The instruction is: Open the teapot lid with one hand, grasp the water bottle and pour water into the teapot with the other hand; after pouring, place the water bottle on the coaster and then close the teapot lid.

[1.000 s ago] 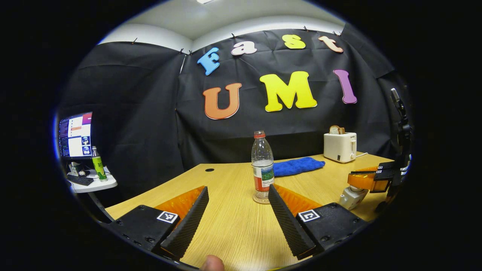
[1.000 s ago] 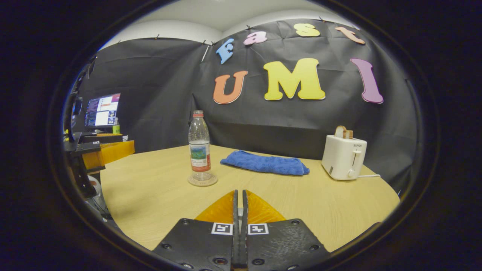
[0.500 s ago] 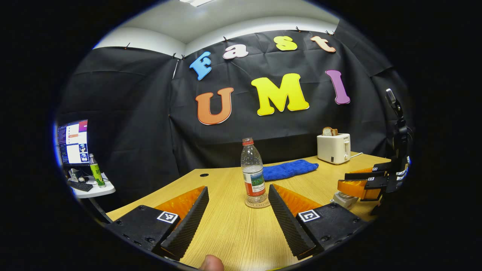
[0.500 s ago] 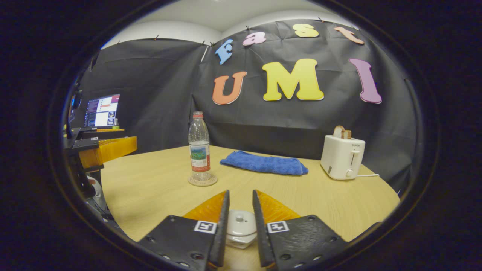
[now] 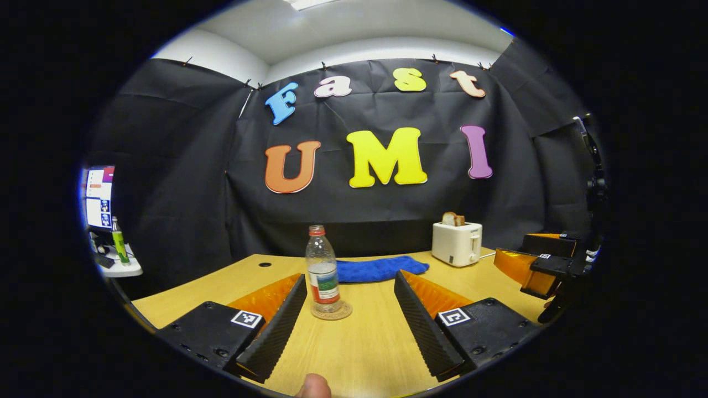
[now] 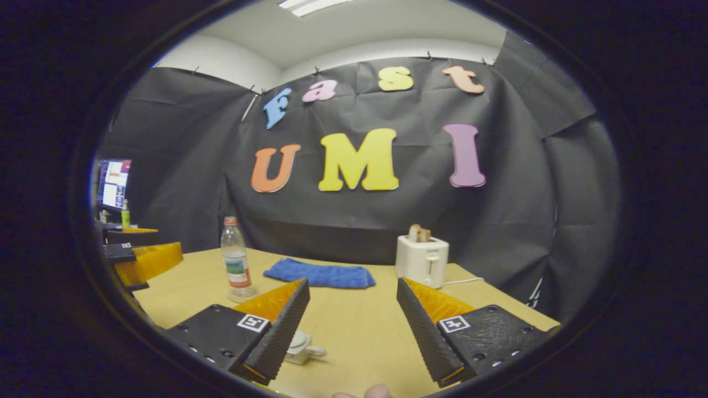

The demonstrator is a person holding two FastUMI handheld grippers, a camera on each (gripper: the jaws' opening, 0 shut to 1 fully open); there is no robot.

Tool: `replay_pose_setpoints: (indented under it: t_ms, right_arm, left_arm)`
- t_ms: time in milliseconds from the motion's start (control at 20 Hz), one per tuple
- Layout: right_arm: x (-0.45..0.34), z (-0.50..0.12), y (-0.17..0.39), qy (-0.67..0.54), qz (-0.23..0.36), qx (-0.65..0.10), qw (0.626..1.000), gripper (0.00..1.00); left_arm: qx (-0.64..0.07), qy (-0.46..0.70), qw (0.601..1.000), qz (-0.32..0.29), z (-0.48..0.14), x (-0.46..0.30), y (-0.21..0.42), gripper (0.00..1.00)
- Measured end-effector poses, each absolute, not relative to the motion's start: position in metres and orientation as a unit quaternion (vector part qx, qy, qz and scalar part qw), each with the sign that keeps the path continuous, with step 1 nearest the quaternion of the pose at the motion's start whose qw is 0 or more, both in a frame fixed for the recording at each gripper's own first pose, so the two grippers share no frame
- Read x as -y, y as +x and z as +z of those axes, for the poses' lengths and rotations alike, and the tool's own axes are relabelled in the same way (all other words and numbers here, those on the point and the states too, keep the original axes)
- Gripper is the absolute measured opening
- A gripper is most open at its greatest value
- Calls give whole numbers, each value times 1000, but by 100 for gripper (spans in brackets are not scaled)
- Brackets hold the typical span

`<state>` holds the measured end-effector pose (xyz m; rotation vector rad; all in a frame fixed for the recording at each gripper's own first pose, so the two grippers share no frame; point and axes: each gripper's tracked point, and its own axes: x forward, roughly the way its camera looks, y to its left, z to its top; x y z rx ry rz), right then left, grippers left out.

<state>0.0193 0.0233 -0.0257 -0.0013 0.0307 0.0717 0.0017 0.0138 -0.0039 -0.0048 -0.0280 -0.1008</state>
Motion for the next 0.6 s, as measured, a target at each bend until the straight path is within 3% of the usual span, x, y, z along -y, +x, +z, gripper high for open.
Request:
replay_pose_setpoints:
  t_ms: [300, 600]
  right_arm:
    - [29, -14, -6, 32, -27, -5, 999, 95]
    - [49, -14, -17, 52, -50, -14, 997, 94]
  left_arm:
    - [16, -5, 996, -85, 6, 27, 3, 99]
    - [32, 8, 996, -84, 20, 35, 0, 99]
